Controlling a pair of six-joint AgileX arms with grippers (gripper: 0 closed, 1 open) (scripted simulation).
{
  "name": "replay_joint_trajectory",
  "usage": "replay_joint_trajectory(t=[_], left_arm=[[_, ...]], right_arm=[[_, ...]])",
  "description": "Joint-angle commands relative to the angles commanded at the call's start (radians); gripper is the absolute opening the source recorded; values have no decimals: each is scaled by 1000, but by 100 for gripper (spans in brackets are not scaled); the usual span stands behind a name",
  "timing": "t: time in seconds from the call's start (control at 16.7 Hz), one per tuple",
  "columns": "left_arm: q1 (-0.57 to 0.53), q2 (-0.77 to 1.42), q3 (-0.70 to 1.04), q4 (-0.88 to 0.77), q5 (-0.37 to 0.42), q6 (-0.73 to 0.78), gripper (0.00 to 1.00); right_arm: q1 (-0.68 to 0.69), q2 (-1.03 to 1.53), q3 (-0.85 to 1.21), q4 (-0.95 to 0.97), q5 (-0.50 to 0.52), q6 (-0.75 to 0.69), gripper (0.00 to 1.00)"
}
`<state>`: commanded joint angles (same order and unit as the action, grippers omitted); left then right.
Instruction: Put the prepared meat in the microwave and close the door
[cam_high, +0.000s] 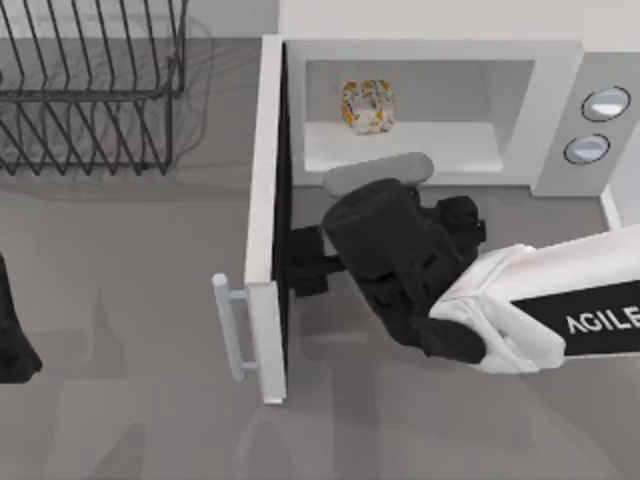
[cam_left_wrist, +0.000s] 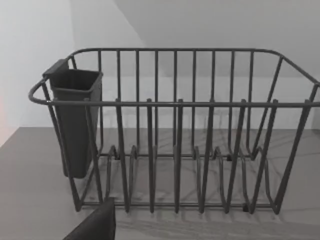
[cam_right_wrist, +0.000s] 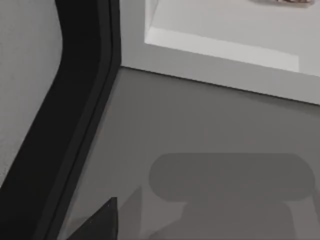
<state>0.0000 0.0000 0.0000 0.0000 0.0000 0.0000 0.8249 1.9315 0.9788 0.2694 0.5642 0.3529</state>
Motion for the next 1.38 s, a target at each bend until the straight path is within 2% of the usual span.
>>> replay_joint_trajectory(t=[0.6,1.02,1.38], left_arm=[[0,0,0,0,0,0,100],[0,0,0,0,0,0,100],[0,0,0,0,0,0,100]], right_arm=[[-79,-155,106,-168,-16,-13,100],[-20,-176,123,-340,-8,-6,100],[19,-174,115,-399,-4,2,100]])
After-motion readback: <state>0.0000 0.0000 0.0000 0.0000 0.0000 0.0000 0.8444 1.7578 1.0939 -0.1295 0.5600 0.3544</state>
